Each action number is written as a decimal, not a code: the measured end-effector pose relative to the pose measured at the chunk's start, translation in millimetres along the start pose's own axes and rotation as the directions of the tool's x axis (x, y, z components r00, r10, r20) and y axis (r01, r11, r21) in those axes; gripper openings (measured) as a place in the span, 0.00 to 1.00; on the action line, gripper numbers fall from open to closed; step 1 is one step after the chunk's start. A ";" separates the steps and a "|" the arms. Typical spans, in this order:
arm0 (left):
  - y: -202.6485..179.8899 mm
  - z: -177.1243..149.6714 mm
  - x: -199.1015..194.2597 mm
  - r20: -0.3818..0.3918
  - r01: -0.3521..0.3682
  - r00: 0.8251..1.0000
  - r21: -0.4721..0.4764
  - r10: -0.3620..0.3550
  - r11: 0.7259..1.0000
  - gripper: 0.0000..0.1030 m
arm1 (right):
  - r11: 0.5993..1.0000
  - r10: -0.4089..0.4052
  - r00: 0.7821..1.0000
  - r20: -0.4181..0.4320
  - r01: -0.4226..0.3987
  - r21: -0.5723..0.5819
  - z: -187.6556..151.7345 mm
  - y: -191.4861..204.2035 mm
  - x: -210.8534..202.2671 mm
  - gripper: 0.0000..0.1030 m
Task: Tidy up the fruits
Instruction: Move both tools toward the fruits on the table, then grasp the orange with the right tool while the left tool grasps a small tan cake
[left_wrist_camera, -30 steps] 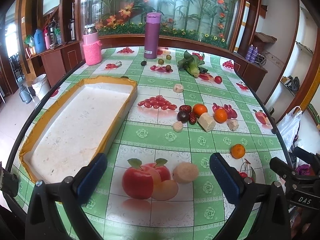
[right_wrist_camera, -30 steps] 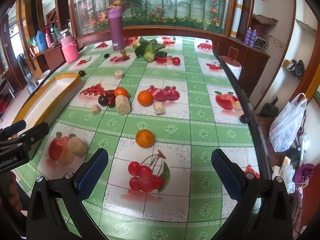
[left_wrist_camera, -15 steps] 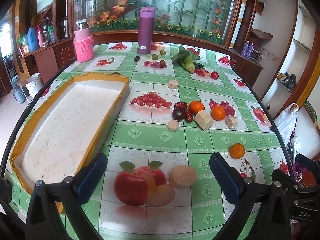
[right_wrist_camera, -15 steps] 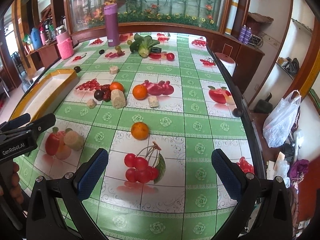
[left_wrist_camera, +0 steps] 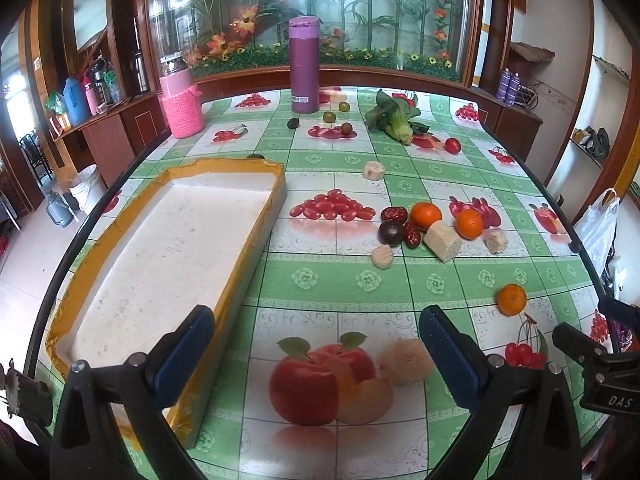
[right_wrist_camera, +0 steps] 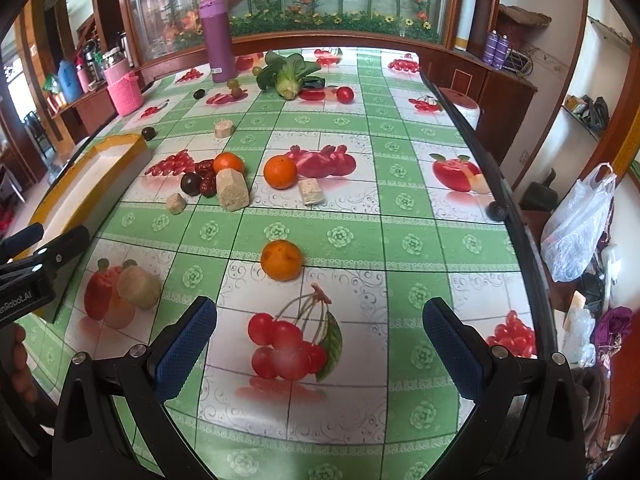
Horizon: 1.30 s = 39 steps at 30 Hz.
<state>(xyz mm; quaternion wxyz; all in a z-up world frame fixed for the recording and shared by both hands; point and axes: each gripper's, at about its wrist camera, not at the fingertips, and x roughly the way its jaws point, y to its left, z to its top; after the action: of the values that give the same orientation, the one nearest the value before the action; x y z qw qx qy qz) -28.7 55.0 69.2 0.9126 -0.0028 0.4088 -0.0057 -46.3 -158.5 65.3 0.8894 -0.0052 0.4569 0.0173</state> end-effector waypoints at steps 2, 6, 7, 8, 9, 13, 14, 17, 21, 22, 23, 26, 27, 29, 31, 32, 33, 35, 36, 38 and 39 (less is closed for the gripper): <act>1.3 -0.7 2.5 -0.015 0.002 1.000 0.005 -0.002 1.000 1.00 | 1.000 0.010 1.000 -0.006 -0.010 -0.010 4.5 2.3 9.3 1.00; 3.0 -3.8 3.5 -0.020 -0.011 1.000 0.018 0.012 1.000 1.00 | 0.999 0.024 1.000 -0.017 -0.025 -0.030 13.1 6.8 28.8 0.99; 4.1 -4.1 4.2 -0.024 -0.014 1.000 0.021 0.015 1.000 1.00 | 0.999 0.028 0.999 -0.023 -0.029 -0.036 14.8 7.9 33.8 0.97; 5.2 -4.6 5.2 -0.029 -0.017 0.999 0.023 0.018 1.000 1.00 | 0.999 0.033 0.999 -0.030 -0.034 -0.040 16.0 8.6 38.8 0.95; 6.5 -5.0 6.1 -0.034 -0.019 0.999 0.023 0.020 1.000 1.00 | 0.998 0.040 0.998 -0.042 -0.041 -0.046 16.8 9.5 44.0 0.91; 9.1 -5.7 9.0 -0.045 -0.022 0.999 0.027 0.023 0.999 1.00 | 0.996 0.070 0.994 -0.085 -0.074 -0.051 17.7 10.6 62.1 0.69; 9.1 -5.8 9.5 -0.045 -0.023 0.999 0.030 0.024 0.999 1.00 | 0.995 0.084 0.992 -0.091 -0.089 -0.050 17.6 10.8 65.2 0.64; 6.9 -5.0 12.7 -0.052 -0.026 0.998 0.040 0.028 0.999 1.00 | 0.993 0.095 0.991 -0.099 -0.102 -0.062 16.7 12.4 70.6 0.43; -0.2 -3.0 19.4 -0.067 -0.015 0.998 0.050 0.018 0.999 1.00 | 0.989 0.127 0.989 -0.077 -0.132 -0.064 16.9 10.2 65.9 0.30; -3.4 -1.6 21.7 -0.072 -0.010 0.997 0.056 0.014 0.998 1.00 | 0.990 0.122 0.990 -0.067 -0.126 -0.065 16.6 8.7 63.5 0.30; -6.7 0.0 23.7 -0.075 -0.007 0.997 0.061 0.011 0.998 1.00 | 0.991 0.115 0.992 -0.056 -0.119 -0.067 16.2 6.9 60.7 0.30; -19.8 7.0 32.8 -0.083 0.012 0.997 0.089 -0.005 0.996 1.00 | 0.992 0.101 0.994 -0.044 -0.104 -0.069 14.1 -1.3 52.3 0.30; -24.2 10.0 37.3 -0.088 0.015 0.996 0.101 -0.006 0.995 1.00 | 0.993 0.093 0.995 -0.044 -0.096 -0.073 12.8 -3.9 50.0 0.30; -32.8 17.3 48.1 -0.100 0.017 0.995 0.118 -0.006 0.993 1.00 | 0.993 0.082 0.996 -0.042 -0.085 -0.084 10.5 -7.1 46.3 0.30; -37.7 24.8 58.6 -0.113 0.029 0.994 0.122 -0.015 0.992 0.96 | 0.992 0.081 0.996 -0.037 -0.084 -0.094 8.4 -9.6 42.4 0.30; -39.7 28.3 63.7 -0.118 0.039 0.993 0.121 -0.024 0.992 0.93 | 0.992 0.082 0.996 -0.034 -0.084 -0.099 7.7 -10.1 40.6 0.30; -41.2 32.3 69.9 -0.127 0.047 0.991 0.116 -0.032 0.992 0.86 | 0.991 0.082 0.996 -0.030 -0.085 -0.104 7.1 -10.4 38.9 0.30; -42.1 37.7 82.2 -0.156 0.072 0.986 0.091 -0.058 0.993 0.76 | 0.990 0.089 0.996 -0.025 -0.092 -0.111 7.0 -10.6 36.8 0.31; -41.9 39.6 88.5 -0.170 0.076 0.983 0.075 -0.062 0.994 0.68 | 0.989 0.094 0.995 -0.025 -0.096 -0.113 7.0 -11.0 36.4 0.31; -42.1 40.8 97.0 -0.192 0.092 0.978 0.057 -0.080 0.994 0.62 | 0.988 0.099 0.995 -0.022 -0.101 -0.117 6.7 -11.7 36.2 0.31; -42.1 40.9 100.0 -0.199 0.101 0.976 0.046 -0.090 0.994 0.59 | 0.987 0.104 0.994 -0.023 -0.106 -0.118 6.9 -12.0 36.9 0.31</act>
<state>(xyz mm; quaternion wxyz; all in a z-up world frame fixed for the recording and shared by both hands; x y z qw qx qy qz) 68.0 11.6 22.3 0.8661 0.0036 0.4960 -0.0613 -18.7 -169.3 39.2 0.8815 -0.0346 0.4620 0.0912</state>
